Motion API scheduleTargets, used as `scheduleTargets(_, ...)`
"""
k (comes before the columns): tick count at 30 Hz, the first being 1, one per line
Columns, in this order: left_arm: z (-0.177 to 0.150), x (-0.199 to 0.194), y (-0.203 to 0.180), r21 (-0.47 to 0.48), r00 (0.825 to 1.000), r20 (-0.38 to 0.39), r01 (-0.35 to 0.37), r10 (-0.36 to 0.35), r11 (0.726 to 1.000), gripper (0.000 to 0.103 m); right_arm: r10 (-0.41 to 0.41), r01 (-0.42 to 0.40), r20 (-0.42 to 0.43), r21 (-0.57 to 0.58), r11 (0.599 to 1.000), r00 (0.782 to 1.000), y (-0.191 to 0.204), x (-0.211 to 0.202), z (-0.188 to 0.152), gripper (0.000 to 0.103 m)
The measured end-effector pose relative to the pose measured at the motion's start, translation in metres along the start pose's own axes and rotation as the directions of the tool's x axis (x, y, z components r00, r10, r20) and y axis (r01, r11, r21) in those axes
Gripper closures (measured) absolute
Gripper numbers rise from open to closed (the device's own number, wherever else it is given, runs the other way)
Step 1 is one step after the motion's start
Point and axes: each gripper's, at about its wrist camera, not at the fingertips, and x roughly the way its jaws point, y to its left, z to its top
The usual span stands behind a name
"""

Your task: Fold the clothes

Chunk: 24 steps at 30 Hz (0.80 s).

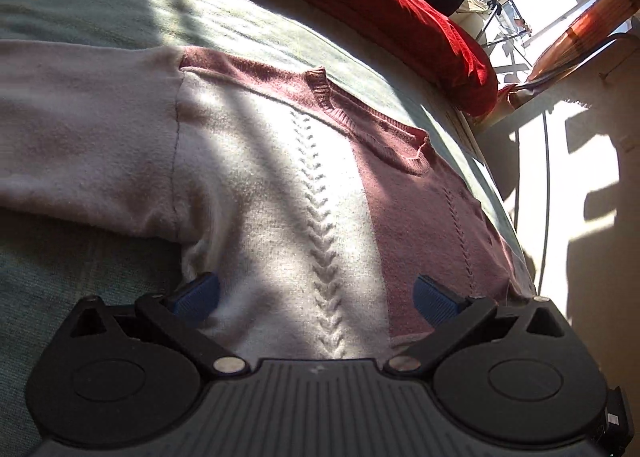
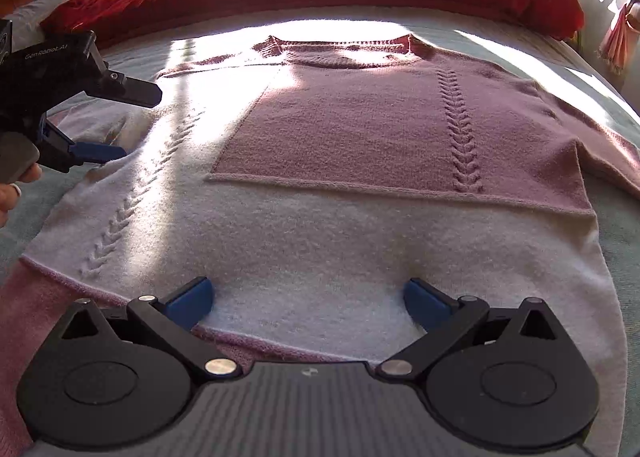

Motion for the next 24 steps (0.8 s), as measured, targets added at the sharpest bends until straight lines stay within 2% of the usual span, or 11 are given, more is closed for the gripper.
scheduleTargets(3,0.001,-0.014,-0.008,0.024,0.999,0.008,-0.031,0.031,0.999,0.001,0.002,-0.002,0.003,-0.008,1.0,1.0,0.0,-0.001,-0.001,0.0)
scheduleTargets(7,0.024,-0.029,-0.004,0.017,0.995,0.083,-0.058,0.056,0.998,0.001,0.011,-0.011,0.0,0.007,1.0,1.0,-0.002,-0.002,0.0,0.0)
scheduleTargets(11,0.045,-0.02,0.022,-0.083,0.995,0.086,-0.046,0.053,0.995,0.001,0.001,-0.001,-0.001,0.005,1.0,1.0,0.0,-0.001,0.0,0.0)
scheduleTargets(14,0.049,-0.008,0.036,-0.094,0.988,0.067,-0.136,0.142,0.986,0.001,-0.001,0.001,0.001,0.0,1.0,1.0,0.0,-0.001,0.0,0.0)
scheduleTargets(16,0.048,-0.014,0.046,-0.098,0.985,0.099,-0.133,0.143,0.986,0.002,0.007,-0.007,-0.001,0.003,1.0,1.0,-0.001,-0.001,0.0,0.0)
scheduleTargets(20,0.048,-0.031,0.057,-0.129,0.969,0.122,-0.197,0.213,0.972,0.002,0.015,-0.015,-0.002,0.007,1.0,1.0,-0.003,-0.001,0.001,0.0)
scheduleTargets(22,0.053,-0.036,0.056,-0.149,0.973,0.115,-0.183,0.201,0.972,0.002,0.012,-0.012,-0.001,0.007,1.0,1.0,-0.002,0.0,0.001,0.0)
scheduleTargets(24,0.06,-0.04,0.049,-0.126,0.973,0.141,-0.166,0.183,0.978,0.002,0.006,-0.006,-0.001,0.008,1.0,1.0,-0.001,0.0,0.001,0.0)
